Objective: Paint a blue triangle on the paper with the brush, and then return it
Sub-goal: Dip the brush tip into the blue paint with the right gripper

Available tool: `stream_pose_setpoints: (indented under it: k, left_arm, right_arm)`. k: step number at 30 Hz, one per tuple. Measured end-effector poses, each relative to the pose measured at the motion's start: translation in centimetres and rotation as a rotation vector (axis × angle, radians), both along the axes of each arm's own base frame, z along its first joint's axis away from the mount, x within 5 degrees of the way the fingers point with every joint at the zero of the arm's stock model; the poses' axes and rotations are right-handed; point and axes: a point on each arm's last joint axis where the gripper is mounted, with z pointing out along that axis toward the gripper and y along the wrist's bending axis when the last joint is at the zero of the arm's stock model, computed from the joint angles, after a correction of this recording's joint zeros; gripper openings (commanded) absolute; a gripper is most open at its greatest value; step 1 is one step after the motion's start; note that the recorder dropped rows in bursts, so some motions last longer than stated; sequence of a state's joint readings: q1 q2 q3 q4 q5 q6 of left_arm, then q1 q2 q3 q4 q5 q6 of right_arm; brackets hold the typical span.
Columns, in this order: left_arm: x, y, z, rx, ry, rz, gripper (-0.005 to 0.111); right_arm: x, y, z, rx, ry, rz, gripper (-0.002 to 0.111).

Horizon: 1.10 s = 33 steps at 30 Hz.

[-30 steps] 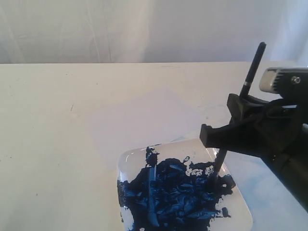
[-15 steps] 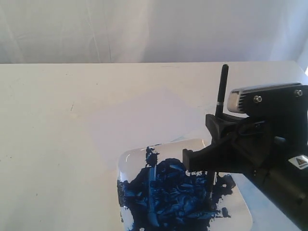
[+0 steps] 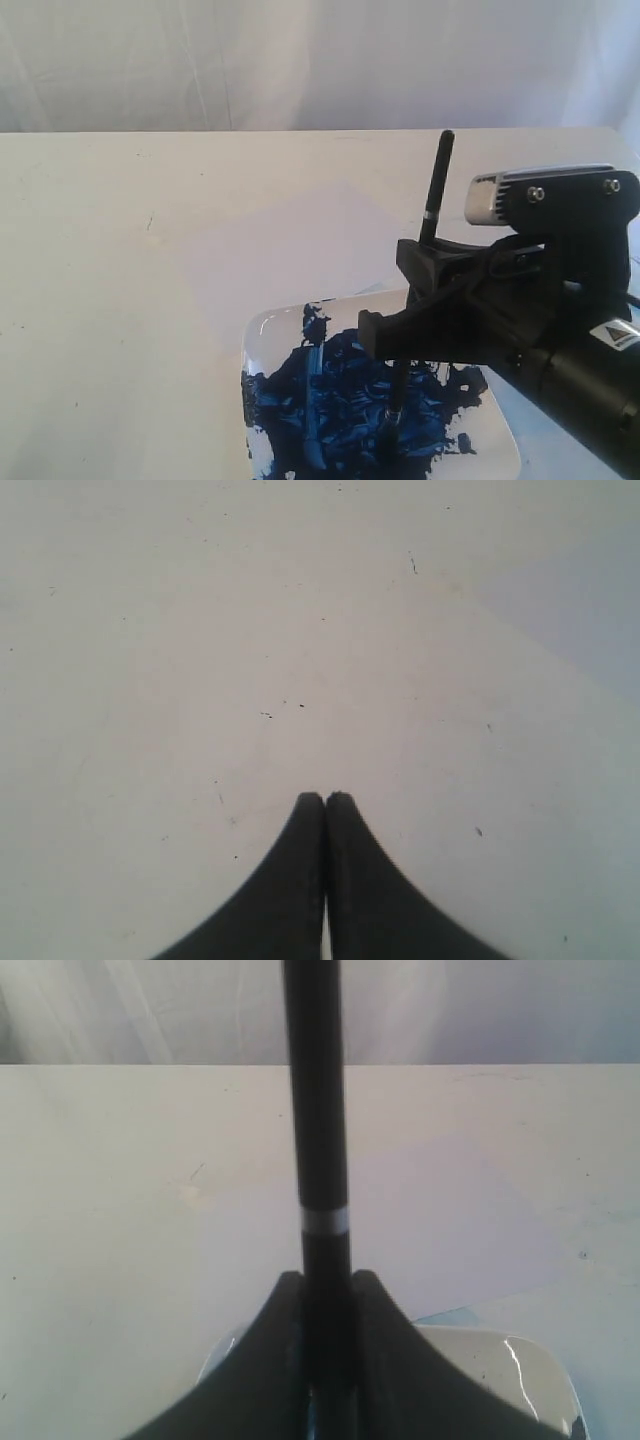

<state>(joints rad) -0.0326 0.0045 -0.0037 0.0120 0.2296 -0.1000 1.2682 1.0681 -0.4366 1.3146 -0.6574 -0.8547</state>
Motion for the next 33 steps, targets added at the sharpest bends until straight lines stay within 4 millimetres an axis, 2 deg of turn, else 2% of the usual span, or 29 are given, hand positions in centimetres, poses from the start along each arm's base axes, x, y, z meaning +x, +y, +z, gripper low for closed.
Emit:
stream_pose_setpoints:
  k: [11,21,33]
  left_arm:
    - [0.0,0.0,0.0,0.000,0.000,0.000,0.000]
    - [0.0,0.0,0.0,0.000,0.000,0.000,0.000]
    - [0.0,0.0,0.0,0.000,0.000,0.000,0.000]
  right_arm:
    - [0.0,-0.2,-0.3,-0.034,0.022,-0.015,0.000]
    - [-0.1,-0.4,1.2,0.026,-0.002,-0.004,0.000]
    - [-0.2,-0.4,0.8,-0.018,0.023,-0.003,0.000]
